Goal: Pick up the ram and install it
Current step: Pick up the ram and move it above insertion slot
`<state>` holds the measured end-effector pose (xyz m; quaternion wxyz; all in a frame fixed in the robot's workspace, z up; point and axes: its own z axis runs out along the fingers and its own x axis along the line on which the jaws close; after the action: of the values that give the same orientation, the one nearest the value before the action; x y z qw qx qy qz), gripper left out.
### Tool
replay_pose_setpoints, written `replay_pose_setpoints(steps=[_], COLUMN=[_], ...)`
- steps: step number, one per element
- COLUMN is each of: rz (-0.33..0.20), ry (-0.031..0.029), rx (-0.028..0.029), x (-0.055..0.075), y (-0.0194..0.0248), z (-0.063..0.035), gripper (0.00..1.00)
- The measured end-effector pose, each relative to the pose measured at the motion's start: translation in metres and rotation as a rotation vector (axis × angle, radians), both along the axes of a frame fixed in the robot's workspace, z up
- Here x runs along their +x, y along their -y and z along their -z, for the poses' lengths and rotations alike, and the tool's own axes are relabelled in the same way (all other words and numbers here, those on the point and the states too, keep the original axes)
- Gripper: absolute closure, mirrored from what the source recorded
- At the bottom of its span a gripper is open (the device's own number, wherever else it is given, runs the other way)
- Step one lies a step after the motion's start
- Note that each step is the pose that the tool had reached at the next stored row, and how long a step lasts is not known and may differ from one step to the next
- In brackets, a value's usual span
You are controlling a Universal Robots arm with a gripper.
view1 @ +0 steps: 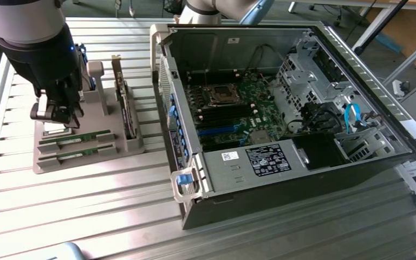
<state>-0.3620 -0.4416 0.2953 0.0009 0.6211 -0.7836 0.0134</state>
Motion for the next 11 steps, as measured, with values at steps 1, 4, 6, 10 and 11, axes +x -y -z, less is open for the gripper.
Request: replay_pose_setpoints(steps=[1,4,6,10,11], rz=[0.000,0.000,0.000,0.000,0.000], ry=[0.0000,-0.0001,-0.0001,-0.0001,-0.0001], rx=[0.0000,0.0000,-0.0001,-0.0001,-0.0001], x=[0.0000,0.0000,0.0000,0.0000,0.0000], y=[0.0000,0.0000,0.0000,0.0000,0.0000], z=[0.0004,0.0013,0.0018,0.0027,0.0032], gripper=[0.70,0.70,0.70,0.70,0.70])
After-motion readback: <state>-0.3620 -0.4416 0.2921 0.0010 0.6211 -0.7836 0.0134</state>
